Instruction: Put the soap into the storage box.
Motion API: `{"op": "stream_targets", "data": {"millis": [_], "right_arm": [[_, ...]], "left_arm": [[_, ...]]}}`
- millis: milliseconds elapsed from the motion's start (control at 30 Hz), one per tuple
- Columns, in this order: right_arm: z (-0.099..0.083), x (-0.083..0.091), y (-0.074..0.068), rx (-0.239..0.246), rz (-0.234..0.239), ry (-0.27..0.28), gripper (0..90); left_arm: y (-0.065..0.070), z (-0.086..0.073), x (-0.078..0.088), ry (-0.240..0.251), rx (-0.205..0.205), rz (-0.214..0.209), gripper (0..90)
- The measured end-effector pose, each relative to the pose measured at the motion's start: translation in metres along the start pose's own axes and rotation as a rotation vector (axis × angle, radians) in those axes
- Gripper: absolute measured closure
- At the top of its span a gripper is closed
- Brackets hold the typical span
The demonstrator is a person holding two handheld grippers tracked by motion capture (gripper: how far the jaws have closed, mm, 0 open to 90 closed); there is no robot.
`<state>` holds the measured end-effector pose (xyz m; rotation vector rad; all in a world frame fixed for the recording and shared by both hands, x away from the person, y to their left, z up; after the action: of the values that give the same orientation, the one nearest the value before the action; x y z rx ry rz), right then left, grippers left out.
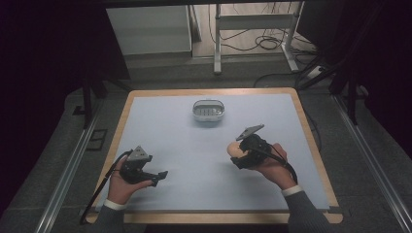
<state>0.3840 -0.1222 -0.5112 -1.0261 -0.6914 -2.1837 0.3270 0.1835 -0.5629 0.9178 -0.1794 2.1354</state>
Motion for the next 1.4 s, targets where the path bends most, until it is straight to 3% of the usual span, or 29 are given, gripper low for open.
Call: {"op": "stream_targets", "data": {"millis": [1400], "right_arm": [[0.04,-0.016,0.033,-0.004,-0.01,0.016,32.3]], "left_arm": [[-0.002,0.0,0.002,0.006,0.013,0.005,11.0]]}}
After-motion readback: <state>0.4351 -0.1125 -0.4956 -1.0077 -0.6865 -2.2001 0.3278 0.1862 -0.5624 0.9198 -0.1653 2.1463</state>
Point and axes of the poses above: each handheld gripper's, and its own axes: x roughly backward along the jaws, z roughly out of its top, y roughly to its right, the point moved 8 cm from there along -x, roughly forward along the jaws, and after that the axes turned 7 degrees about -z, right-handed, at the moved point
